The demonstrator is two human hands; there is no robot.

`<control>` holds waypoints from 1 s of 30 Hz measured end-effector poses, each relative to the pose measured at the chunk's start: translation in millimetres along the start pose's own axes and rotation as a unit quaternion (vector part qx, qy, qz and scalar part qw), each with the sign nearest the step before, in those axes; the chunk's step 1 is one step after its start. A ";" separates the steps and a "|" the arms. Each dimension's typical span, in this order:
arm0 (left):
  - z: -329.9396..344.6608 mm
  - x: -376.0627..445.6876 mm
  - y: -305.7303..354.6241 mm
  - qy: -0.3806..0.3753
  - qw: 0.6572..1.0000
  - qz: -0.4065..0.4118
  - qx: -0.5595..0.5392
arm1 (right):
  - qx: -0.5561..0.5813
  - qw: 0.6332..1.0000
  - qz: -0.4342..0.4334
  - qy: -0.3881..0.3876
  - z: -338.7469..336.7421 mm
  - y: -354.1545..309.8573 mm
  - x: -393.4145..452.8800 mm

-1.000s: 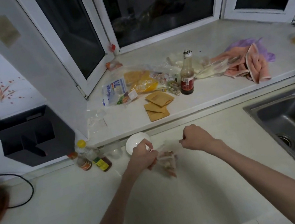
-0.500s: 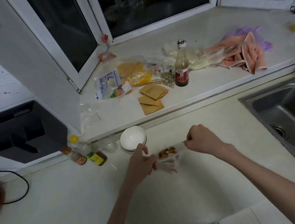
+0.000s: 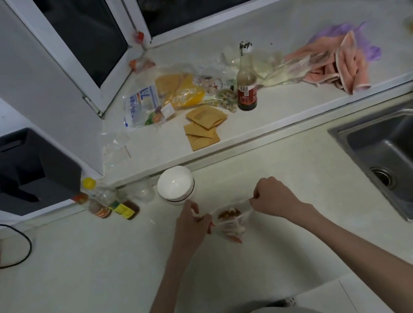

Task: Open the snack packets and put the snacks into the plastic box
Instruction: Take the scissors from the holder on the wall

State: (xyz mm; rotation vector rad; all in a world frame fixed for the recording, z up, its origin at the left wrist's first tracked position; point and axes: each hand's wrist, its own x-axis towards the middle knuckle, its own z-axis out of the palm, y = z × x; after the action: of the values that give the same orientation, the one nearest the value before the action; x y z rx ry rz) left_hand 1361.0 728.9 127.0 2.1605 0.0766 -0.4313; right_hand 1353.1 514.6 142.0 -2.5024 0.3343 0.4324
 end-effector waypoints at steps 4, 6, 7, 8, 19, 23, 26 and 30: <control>2.4 1.8 -2.0 0.010 0.999 0.009 0.032 | -0.001 1.000 -0.025 -0.010 -0.7 1.5 4.9; 2.4 3.5 -2.1 0.022 1.000 0.004 0.018 | 0.002 0.999 -0.032 -0.007 -0.7 2.3 9.7; 2.2 4.8 -2.9 0.027 1.000 -0.001 0.011 | -0.001 0.999 -0.034 -0.007 -0.5 2.9 11.8; 2.7 6.0 -3.7 0.031 0.999 -0.006 0.011 | -0.006 0.999 -0.037 -0.006 0.7 3.5 14.2; 39.9 2.6 -39.1 0.034 0.993 -0.112 0.015 | -0.030 0.995 -0.038 -0.091 34.6 20.8 30.2; 34.0 -1.7 -34.2 0.047 0.993 -0.110 -0.007 | -0.029 0.992 -0.046 -0.118 28.8 19.8 30.7; 24.5 -13.4 -32.2 0.042 0.987 -0.151 -0.047 | 0.007 0.991 -0.068 -0.117 24.2 18.4 25.0; 9.3 -40.4 -63.0 0.046 0.970 -0.212 -0.106 | 0.044 0.985 -0.101 -0.135 20.6 25.4 13.4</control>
State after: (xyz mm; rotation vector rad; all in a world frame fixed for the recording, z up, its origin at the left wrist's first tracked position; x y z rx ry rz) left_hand 1307.3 762.8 86.4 1.9455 0.6174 -0.5365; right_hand 1352.4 504.2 108.3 -2.3240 -0.0076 0.6475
